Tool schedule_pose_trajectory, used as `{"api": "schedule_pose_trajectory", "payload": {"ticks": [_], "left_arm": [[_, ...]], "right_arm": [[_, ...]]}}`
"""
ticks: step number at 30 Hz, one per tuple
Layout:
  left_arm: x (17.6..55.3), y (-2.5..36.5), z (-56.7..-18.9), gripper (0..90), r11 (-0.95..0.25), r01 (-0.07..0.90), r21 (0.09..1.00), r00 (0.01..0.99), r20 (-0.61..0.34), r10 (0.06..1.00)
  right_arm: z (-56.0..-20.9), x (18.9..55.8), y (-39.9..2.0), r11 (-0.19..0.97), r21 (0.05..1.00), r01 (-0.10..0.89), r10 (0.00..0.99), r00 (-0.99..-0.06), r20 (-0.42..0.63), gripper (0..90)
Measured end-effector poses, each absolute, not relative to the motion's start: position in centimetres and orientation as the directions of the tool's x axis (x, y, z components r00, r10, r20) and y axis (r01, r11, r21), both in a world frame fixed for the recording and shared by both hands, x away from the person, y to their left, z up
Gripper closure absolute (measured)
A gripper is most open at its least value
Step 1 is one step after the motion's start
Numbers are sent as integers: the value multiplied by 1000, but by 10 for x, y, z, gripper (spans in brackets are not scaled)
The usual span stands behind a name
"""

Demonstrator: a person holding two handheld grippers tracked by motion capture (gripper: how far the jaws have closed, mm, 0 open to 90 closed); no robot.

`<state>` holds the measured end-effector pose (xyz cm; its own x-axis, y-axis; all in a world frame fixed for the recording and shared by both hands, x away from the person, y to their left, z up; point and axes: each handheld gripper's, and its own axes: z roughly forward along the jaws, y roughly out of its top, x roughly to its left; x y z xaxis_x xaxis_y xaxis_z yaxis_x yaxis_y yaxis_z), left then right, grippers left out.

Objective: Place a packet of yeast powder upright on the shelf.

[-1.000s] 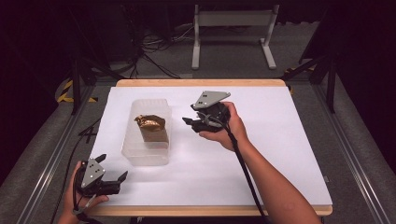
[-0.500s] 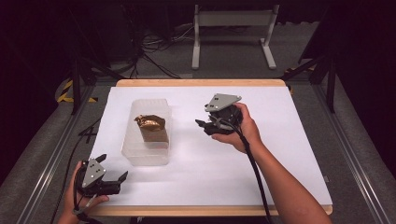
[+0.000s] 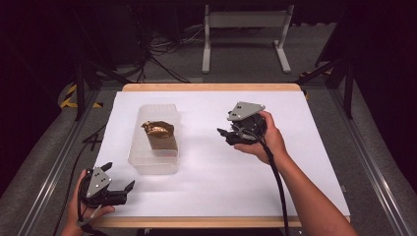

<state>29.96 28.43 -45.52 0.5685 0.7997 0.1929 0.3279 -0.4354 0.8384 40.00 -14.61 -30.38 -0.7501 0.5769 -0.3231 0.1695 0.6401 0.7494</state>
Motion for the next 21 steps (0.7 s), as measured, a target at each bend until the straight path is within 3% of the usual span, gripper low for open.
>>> {"api": "schedule_pose_trajectory", "payload": {"ticks": [21], "left_arm": [[300,283,-455,52,-440,331,835,569,196,799]], "right_arm": [[-320,389,-193,665,711,231,628,-687,-365,323]]}}
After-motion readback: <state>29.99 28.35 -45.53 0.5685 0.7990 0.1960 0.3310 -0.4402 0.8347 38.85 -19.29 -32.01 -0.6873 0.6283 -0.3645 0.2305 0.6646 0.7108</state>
